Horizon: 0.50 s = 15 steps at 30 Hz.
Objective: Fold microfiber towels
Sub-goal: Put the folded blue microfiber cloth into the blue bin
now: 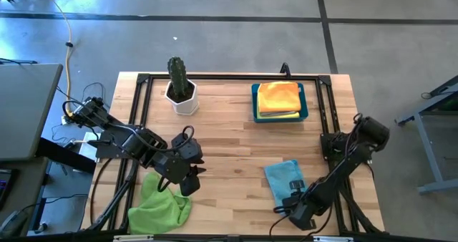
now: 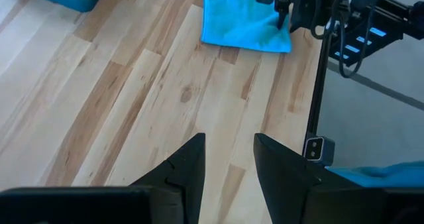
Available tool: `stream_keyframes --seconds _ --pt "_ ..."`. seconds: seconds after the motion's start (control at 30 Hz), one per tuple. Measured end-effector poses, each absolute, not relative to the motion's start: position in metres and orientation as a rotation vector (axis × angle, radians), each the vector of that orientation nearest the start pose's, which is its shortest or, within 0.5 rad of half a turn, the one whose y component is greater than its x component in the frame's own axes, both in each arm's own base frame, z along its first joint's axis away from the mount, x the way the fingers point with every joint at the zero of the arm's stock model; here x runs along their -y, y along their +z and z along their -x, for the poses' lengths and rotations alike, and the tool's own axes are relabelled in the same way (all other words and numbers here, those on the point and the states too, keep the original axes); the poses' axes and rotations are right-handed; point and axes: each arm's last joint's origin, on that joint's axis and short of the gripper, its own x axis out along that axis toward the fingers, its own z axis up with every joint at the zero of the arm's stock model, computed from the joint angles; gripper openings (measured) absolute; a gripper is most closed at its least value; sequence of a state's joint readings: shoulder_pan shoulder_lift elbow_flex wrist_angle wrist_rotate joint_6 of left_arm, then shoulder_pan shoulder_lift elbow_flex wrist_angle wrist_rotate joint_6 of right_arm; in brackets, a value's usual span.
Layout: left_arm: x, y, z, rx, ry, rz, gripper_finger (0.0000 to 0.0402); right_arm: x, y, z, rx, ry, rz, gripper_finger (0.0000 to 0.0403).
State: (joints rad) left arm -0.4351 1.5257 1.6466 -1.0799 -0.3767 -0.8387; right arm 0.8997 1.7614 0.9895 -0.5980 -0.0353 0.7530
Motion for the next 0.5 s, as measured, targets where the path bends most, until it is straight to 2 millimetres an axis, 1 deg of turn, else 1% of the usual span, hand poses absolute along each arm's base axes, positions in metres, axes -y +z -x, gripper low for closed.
stream_keyframes --seconds 0.17,0.33,0.4,0.5 --pt "0.116 0.379 -0.275 -0.827 0.31 0.405 0.0117 -0.241 0.13 -0.191 -1.454 0.193 0.014 0.0129" --pt "0.116 0.379 -0.275 -0.827 0.313 0.412 0.0117 -0.238 0.124 -0.193 -1.384 0.016 0.026 0.0122" --pt "0.116 0.379 -0.275 -0.824 0.32 0.426 0.0117 -0.237 0.123 -0.194 -1.374 -0.01 0.024 0.0108" --pt "0.116 0.379 -0.275 -0.824 0.32 0.426 0.0117 -0.239 0.123 -0.191 -1.354 -0.022 0.041 0.0071"
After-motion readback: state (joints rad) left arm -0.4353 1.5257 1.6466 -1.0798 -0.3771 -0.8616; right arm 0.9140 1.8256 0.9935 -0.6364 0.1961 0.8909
